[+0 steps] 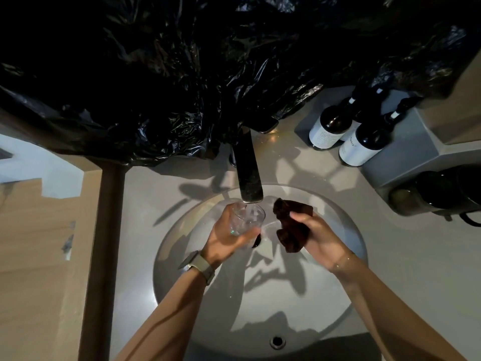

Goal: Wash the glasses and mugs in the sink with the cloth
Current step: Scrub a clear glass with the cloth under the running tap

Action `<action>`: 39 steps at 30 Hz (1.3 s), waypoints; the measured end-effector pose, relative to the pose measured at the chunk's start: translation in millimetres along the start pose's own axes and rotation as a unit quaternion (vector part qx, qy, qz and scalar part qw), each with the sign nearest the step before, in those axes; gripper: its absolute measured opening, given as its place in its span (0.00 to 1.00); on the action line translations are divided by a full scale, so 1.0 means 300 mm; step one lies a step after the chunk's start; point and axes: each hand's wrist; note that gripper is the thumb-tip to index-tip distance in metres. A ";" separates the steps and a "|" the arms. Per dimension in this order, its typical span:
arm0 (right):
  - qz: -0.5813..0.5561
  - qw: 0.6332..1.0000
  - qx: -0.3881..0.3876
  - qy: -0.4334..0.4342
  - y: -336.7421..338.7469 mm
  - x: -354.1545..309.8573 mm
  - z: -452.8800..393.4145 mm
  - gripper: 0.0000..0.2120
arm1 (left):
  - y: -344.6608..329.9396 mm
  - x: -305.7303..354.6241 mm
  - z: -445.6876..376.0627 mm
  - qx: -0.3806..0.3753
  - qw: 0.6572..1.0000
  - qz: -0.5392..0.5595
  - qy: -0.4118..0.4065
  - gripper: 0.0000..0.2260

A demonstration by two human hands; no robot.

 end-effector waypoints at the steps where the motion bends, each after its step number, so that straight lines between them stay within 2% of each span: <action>1: 0.000 1.000 0.008 0.005 0.003 0.000 0.014 0.22 | -0.007 0.002 -0.004 0.001 0.999 0.042 0.031 0.25; 2: 0.007 1.000 0.010 0.012 0.006 0.002 0.024 0.23 | -0.012 0.010 -0.003 0.008 0.994 0.087 0.070 0.27; 6: 0.024 0.999 0.019 0.045 -0.022 0.017 0.044 0.26 | -0.028 0.042 0.014 -0.012 0.949 0.237 0.207 0.24; 9: 0.068 0.990 0.056 0.108 -0.080 0.048 0.045 0.28 | -0.059 0.072 0.019 -0.018 0.935 0.240 0.261 0.29; 11: 0.094 0.979 0.052 0.174 -0.114 0.082 0.067 0.22 | -0.081 0.089 0.024 0.005 0.921 0.246 0.302 0.30; 13: 0.128 0.947 0.040 0.292 -0.137 0.108 0.090 0.16 | -0.098 0.083 0.024 0.023 0.916 0.236 0.322 0.30; 15: 0.209 0.892 0.018 0.401 -0.162 0.127 0.086 0.14 | -0.111 0.073 0.033 0.040 0.909 0.238 0.339 0.29; 16: 0.253 0.868 0.009 0.427 -0.182 0.119 0.081 0.14 | -0.117 0.066 0.040 0.045 0.898 0.254 0.357 0.28; 17: 0.281 0.860 0.006 0.426 -0.198 0.113 0.059 0.16 | -0.122 0.056 0.046 0.039 0.892 0.273 0.358 0.28; 19: 0.286 0.881 0.021 0.377 -0.218 0.095 0.018 0.18 | -0.125 0.053 0.064 0.030 0.899 0.289 0.329 0.28; 21: 0.267 0.908 0.040 0.320 -0.208 0.091 -0.002 0.11 | -0.110 0.067 0.065 0.051 0.896 0.301 0.322 0.29; 23: 0.270 0.911 0.050 0.308 -0.189 0.113 0.024 0.03 | -0.096 0.077 0.033 0.078 0.888 0.314 0.327 0.32; 25: 0.283 0.888 0.036 0.360 -0.186 0.135 0.074 0.02 | -0.092 0.091 -0.003 0.093 0.896 0.292 0.322 0.31; 28: 0.349 0.831 0.027 0.432 -0.231 0.109 0.066 0.17 | -0.116 0.108 0.017 0.076 0.895 0.277 0.340 0.24; 30: 0.342 0.839 0.038 0.422 -0.259 0.061 0.024 0.13 | -0.127 0.111 0.047 0.062 0.890 0.292 0.344 0.25; 32: 0.309 0.875 0.053 0.368 -0.249 0.032 -0.005 0.06 | -0.123 0.099 0.065 0.054 0.894 0.294 0.333 0.28; 34: 0.303 0.889 0.063 0.336 -0.210 0.060 0.012 0.07 | -0.109 0.091 0.068 0.061 0.892 0.303 0.331 0.32; 36: 0.341 0.870 0.038 0.355 -0.189 0.100 0.059 0.07 | -0.108 0.080 0.067 0.064 0.887 0.315 0.332 0.34; 37: 0.371 0.849 0.026 0.375 -0.193 0.113 0.077 0.07 | -0.112 0.076 0.068 0.064 0.890 0.312 0.325 0.33; 39: 0.384 0.828 0.008 0.409 -0.219 0.105 0.072 0.14 | -0.121 0.081 0.078 0.082 0.895 0.309 0.312 0.28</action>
Point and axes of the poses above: each hand's wrist, its own z-axis away from the middle knuckle, its own y-axis out of the back of the hand, x = y × z, and after that the axes turned 15 degrees about x, right-handed
